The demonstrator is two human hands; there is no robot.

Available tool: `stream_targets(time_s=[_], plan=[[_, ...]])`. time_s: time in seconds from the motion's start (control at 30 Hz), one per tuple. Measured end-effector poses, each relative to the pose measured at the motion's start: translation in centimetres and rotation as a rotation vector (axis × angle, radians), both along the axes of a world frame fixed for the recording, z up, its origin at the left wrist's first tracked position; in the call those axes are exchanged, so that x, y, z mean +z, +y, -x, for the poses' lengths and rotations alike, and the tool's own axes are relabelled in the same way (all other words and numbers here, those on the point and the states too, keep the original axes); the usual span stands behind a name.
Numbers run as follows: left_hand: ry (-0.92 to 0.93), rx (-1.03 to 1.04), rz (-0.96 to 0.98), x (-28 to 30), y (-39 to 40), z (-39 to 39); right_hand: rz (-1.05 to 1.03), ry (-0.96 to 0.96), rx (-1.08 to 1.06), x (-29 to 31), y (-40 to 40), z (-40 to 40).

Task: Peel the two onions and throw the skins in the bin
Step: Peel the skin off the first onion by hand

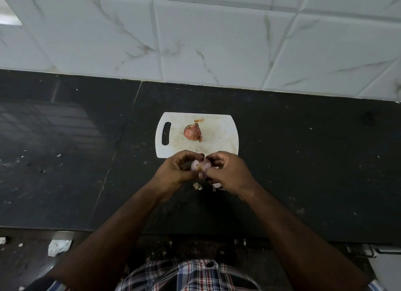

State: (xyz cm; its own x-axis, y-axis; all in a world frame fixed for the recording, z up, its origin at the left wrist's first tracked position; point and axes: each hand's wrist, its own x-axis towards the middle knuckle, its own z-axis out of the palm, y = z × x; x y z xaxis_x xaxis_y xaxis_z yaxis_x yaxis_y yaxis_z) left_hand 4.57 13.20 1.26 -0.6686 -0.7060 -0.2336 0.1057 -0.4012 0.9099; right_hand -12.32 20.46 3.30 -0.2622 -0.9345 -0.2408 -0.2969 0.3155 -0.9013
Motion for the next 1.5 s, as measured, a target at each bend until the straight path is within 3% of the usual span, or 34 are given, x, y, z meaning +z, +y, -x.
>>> stream_targets(time_s=[0.23, 0.53, 0.77, 0.93, 1.07, 1.3, 1.43, 1.5], plan=[[-0.08, 0.02, 0.058, 0.1, 0.2, 0.2, 0.051, 0.244, -0.001, 0.5, 0.0, -0.5], [0.032, 0.044, -0.12, 0.3, 0.2, -0.2, 0.027, -0.018, -0.097, -0.2, -0.2, 0.5], [-0.054, 0.107, -0.205, 1.0, 0.4, 0.0, 0.074, -0.026, -0.171, -0.5, -0.3, 0.0], [0.071, 0.153, -0.289, 1.0, 0.8, 0.0, 0.111, -0.179, -0.285, -0.3, -0.2, -0.5], [0.19, 0.19, -0.392, 1.0, 0.5, -0.1, 0.03, -0.135, -0.394, -1.8, -0.1, 0.8], [0.207, 0.151, -0.468, 1.2, 0.6, -0.7, -0.001, 0.213, -0.113, -1.8, 0.6, 1.5], [0.152, 0.15, -0.451, 1.4, 0.6, -0.4, 0.084, 0.036, 0.015, 0.1, 0.4, 0.3], [0.125, 0.142, -0.438, 1.6, 0.7, -0.1, 0.152, 0.076, 0.031, 0.2, 0.2, -0.5]])
